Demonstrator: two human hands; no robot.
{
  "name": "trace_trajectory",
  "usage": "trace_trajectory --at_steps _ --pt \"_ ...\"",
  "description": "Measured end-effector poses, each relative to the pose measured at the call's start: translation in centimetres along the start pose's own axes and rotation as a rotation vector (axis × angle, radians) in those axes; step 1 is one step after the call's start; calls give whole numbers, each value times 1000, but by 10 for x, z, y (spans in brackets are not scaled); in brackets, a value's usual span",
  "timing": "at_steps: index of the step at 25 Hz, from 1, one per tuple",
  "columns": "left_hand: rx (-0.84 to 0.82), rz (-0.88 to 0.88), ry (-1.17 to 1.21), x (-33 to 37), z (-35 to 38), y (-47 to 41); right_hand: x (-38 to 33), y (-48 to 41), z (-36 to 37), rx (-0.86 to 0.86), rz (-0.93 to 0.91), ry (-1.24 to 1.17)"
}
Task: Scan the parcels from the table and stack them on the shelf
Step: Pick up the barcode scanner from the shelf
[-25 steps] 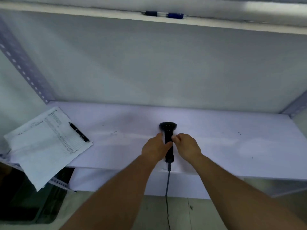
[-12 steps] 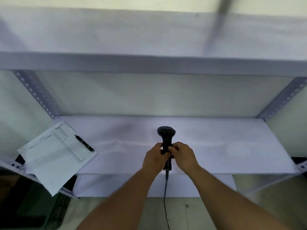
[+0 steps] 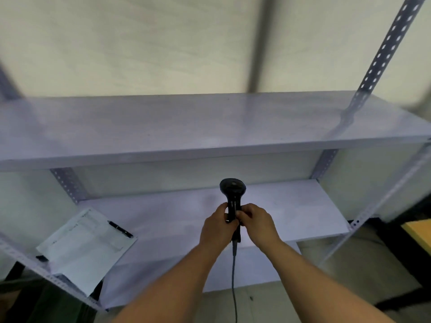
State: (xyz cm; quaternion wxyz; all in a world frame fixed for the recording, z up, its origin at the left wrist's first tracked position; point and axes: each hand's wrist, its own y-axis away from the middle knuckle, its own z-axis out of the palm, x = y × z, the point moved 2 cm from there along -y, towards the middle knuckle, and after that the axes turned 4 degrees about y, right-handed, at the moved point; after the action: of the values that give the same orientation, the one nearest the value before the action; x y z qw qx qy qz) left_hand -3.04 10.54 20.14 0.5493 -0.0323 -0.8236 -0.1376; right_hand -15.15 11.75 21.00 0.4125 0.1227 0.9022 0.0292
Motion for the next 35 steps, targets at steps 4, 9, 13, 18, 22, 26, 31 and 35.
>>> trace_trajectory --at_steps 4,9,13,18,22,26,31,35 --pt "-13 85 22 30 -2 7 -13 13 -28 67 -11 -78" --pt "-42 214 110 64 7 15 -25 24 -66 155 -28 -237" --pt "-134 346 52 86 22 32 -32 34 -94 282 -97 -443" --pt "-201 486 65 105 52 48 -24 52 -123 441 -125 -699" --pt "-251 624 54 123 92 60 1 70 -156 538 -144 -807" --pt "-374 707 -40 150 137 72 31 88 -207 556 -177 -806" --pt "-462 875 -418 201 189 77 77 123 -279 693 -177 -623" --pt "-320 922 -326 234 240 79 123 149 -323 774 -148 -513"
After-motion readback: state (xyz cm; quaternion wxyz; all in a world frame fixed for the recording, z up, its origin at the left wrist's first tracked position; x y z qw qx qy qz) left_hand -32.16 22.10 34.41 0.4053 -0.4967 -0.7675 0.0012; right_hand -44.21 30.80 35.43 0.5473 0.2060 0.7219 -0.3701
